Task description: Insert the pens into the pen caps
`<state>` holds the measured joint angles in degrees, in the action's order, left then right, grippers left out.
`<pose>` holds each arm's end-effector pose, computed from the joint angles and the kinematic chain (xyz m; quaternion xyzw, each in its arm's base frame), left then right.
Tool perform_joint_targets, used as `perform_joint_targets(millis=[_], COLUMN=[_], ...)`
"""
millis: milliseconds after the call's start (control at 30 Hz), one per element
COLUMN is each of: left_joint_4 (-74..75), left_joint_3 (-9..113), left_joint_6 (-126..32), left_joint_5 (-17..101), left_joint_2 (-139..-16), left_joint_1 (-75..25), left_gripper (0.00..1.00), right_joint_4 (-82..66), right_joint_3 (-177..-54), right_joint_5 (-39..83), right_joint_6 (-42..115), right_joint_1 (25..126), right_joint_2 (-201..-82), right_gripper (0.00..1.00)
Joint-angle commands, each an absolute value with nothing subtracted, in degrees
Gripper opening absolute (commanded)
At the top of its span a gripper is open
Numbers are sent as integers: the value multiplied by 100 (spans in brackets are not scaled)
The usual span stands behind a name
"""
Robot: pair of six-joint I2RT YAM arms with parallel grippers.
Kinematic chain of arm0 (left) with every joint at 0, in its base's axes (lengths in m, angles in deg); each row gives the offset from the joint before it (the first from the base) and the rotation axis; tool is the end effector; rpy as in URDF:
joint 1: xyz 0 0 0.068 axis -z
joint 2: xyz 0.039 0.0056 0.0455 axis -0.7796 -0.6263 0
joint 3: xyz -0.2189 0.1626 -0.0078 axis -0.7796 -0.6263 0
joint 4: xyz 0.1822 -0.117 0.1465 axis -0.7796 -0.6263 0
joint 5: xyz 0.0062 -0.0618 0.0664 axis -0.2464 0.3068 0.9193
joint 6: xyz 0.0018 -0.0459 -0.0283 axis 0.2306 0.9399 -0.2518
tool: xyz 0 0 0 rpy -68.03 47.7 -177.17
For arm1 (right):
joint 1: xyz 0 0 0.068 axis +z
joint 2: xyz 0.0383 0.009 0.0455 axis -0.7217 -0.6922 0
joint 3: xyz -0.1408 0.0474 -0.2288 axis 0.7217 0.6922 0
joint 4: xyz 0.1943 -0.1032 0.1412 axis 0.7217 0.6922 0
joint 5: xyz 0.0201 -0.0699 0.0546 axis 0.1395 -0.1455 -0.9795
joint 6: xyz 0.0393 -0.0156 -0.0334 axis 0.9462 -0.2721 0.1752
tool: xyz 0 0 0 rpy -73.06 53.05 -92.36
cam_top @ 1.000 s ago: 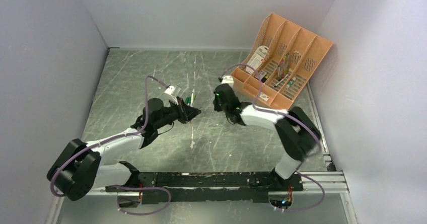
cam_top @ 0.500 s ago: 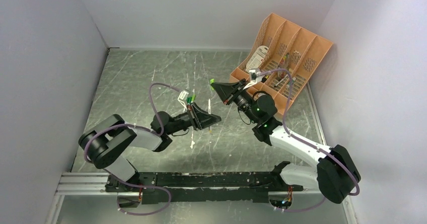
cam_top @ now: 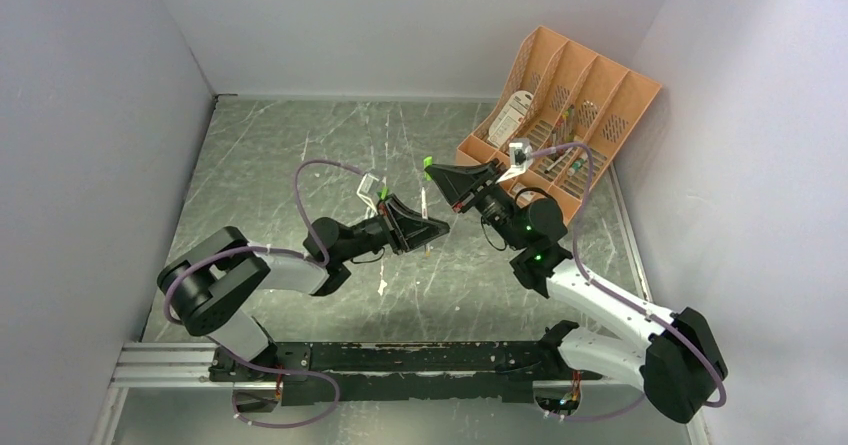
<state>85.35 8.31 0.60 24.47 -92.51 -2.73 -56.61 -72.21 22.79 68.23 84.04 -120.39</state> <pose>0.1786 -0.2251 0.2317 0.1381 0.5435 -0.7318 0.3872 0.1842 0.1484 0.3188 -0.0467 0.5723 0.5314 0.6228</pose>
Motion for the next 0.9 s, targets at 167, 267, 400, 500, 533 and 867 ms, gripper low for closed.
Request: perform_joint_targets(millis=[167,267,400,500,533,867], left_joint_4=[9117,9250,9157,9049,9019,8777], left_joint_3=[1162,1174,1175,1167,1158,1222], left_joint_6=[-70,60,12,-66,-78,-154], left_joint_5=[2427,2416,2411,2444,2458,2293], left_joint_2=[-9246,-9379,-9360,-9299,-9275,-9228], left_joint_1=[-242,-239,-237,-241,-242,-229], left_gripper=[7,7,7,7,7,7], right_joint_4=[-5644,-5715,-5676,-5615,-5586,-5739], right_joint_3=[-7156,-7158,-7209,-7241,-7252,-7203], right_joint_5=[2080,2065,2079,2095,2102,2057], right_joint_6=[6921,6969,6940,6898,6900,6970], right_joint_1=[8400,8400,8402,8406,8400,8406], right_joint_2=[-11911,-11949,-11917,-11888,-11895,-12024], right_gripper=[0,0,0,0,0,0])
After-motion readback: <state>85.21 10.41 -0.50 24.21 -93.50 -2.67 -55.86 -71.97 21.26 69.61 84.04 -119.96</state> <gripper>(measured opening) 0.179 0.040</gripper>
